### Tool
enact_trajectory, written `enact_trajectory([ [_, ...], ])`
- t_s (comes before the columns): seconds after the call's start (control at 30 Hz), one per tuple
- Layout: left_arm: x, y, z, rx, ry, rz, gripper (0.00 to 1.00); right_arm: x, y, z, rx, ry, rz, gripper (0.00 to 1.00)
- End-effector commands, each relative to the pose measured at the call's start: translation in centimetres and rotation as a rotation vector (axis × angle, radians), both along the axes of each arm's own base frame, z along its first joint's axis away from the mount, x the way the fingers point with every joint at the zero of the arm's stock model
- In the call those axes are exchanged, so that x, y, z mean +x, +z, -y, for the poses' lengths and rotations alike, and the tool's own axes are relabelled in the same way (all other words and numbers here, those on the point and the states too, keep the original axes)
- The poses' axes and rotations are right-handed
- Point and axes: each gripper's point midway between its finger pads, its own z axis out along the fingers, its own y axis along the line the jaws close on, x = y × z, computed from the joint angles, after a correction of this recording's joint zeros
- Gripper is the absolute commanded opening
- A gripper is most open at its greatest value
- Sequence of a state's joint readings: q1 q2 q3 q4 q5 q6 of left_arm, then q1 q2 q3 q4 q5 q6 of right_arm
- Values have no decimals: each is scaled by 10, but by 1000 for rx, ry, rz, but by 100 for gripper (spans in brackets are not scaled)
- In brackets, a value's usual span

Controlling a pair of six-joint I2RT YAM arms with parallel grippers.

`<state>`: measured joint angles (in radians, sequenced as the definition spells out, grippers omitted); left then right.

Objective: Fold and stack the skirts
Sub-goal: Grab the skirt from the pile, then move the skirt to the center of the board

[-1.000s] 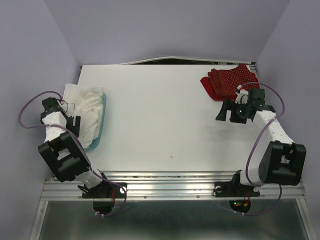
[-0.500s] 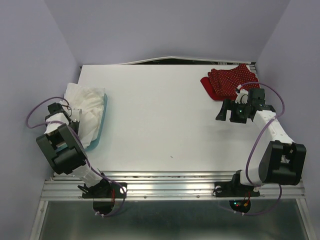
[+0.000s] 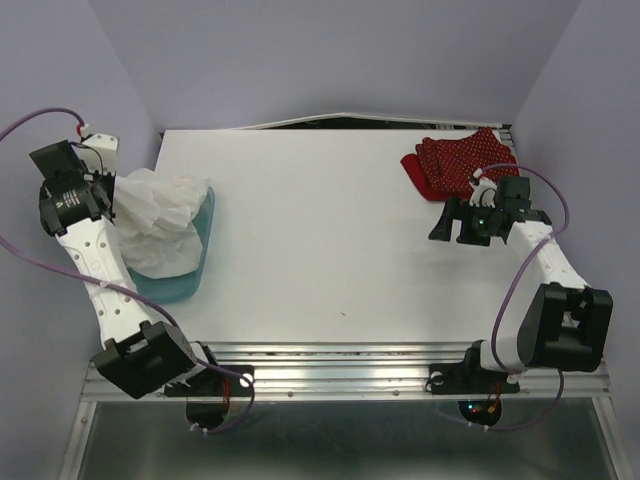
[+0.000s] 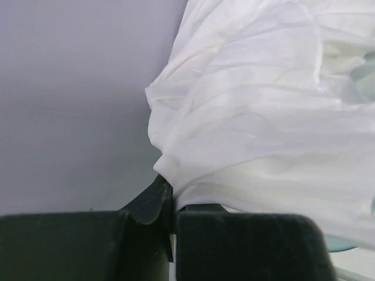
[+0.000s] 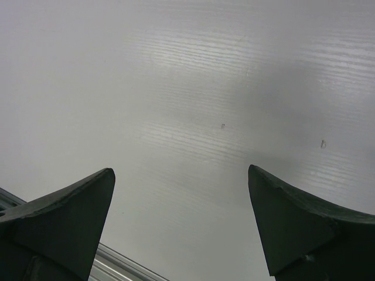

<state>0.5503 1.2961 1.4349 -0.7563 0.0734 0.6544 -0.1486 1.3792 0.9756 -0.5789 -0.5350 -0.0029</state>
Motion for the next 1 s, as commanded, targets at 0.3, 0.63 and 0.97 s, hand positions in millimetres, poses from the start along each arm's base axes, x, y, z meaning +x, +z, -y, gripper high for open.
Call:
enact_trajectory([
  [0.3,78,197,144,112,-360,393,0,15,55,-7,16,37,150,100],
  [0.63,92,126,331,232,-770,302,0,23,67,-8,27,42,140,100],
  [0.97,190,92,391,241,-686,327,0,37,67,-6,32,45,119,100],
])
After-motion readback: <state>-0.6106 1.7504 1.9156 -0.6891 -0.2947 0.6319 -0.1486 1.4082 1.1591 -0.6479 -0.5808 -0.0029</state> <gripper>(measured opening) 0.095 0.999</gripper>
